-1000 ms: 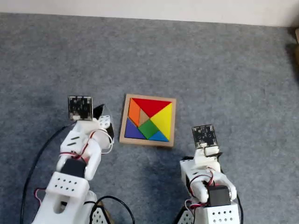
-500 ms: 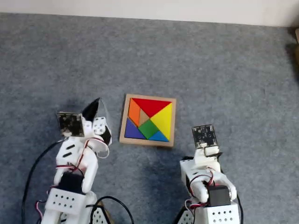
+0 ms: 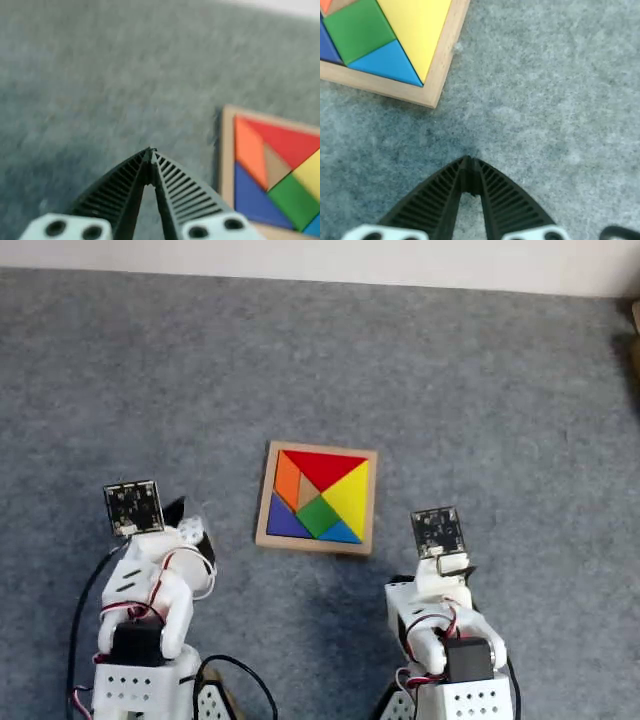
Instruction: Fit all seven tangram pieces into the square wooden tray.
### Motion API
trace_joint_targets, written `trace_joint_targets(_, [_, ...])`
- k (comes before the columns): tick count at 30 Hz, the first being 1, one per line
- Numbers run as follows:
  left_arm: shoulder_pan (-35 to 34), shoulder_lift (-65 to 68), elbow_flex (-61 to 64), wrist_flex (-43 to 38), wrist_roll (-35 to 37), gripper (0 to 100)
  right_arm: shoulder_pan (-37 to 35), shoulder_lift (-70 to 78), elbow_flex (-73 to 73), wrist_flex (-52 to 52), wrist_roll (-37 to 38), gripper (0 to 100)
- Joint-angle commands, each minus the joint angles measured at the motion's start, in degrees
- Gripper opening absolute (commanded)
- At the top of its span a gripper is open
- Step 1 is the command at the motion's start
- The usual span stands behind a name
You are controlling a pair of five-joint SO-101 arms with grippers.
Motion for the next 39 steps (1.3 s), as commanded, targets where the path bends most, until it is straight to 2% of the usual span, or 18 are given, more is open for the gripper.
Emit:
trace_joint_targets(1, [-1.54, -3.12, 1.19, 8.09, -0.70, 1, 0.66, -0.75, 6.55, 0.40, -0.18, 0.5])
trace_joint_targets(3, [-1.54, -3.12, 1.19, 11.16, -0.70, 1, 0.66, -0.75, 6.55, 0.40, -0.18, 0.5])
trace_joint_targets(12, [-1.63, -3.12, 1.19, 14.42, -1.93, 1, 0.66, -0.75, 6.55, 0.40, -0.18, 0.5])
trace_joint_targets(18, [-1.63, -3.12, 1.19, 20.31, -19.96, 1, 0.66, -0.75, 6.55, 0.40, -0.18, 0.5])
trace_joint_targets(21, [-1.45, -3.12, 1.19, 23.65, -25.23, 1, 0.66, -0.75, 6.55, 0.40, -0.18, 0.5])
trace_joint_targets(39, [-1.54, -3.03, 1.19, 25.85, -25.58, 1, 0.66, -0.75, 6.55, 0.40, -0.18, 0.5])
